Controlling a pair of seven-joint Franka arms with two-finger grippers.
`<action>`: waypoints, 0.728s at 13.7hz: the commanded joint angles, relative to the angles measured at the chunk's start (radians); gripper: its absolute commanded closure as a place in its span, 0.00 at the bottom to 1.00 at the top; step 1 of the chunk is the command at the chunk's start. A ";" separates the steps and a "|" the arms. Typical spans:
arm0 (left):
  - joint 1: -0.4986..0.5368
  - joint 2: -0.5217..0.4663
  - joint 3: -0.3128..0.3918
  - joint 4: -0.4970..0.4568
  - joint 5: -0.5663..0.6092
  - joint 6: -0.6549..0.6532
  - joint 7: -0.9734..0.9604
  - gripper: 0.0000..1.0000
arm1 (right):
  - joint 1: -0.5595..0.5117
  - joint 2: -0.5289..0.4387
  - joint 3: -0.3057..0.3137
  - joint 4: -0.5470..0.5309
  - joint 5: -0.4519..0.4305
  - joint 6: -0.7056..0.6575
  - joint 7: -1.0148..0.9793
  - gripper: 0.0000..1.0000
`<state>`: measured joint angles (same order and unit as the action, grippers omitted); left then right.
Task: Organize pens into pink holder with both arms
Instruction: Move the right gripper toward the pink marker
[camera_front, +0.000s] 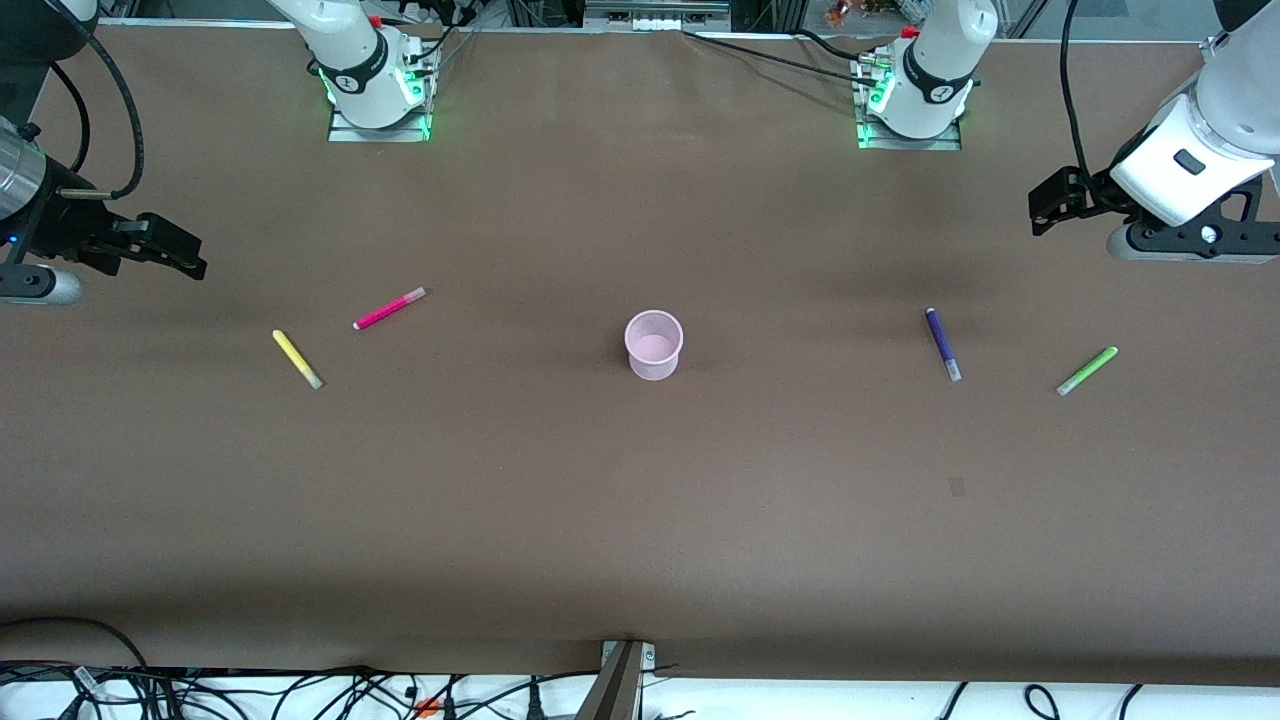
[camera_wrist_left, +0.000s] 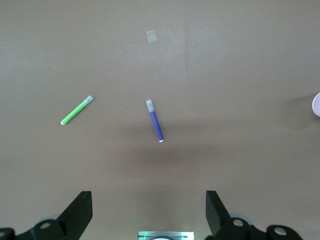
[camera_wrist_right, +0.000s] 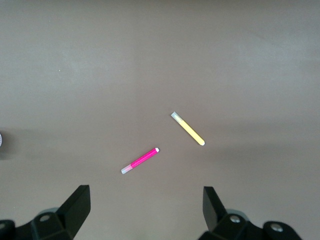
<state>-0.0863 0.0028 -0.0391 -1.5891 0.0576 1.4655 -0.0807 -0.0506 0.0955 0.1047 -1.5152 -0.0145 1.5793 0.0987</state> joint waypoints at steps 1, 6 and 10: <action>0.007 0.016 -0.001 0.040 -0.010 -0.028 0.009 0.00 | -0.005 0.010 0.001 0.018 0.008 -0.013 -0.007 0.00; 0.010 0.016 -0.001 0.038 -0.012 -0.028 0.007 0.00 | -0.005 0.035 0.003 0.026 -0.004 -0.007 0.024 0.00; 0.008 0.016 -0.001 0.040 -0.012 -0.028 0.006 0.00 | 0.000 0.072 0.003 0.007 0.011 -0.008 0.238 0.00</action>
<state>-0.0830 0.0028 -0.0390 -1.5891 0.0576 1.4655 -0.0807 -0.0507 0.1374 0.1036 -1.5157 -0.0145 1.5816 0.2490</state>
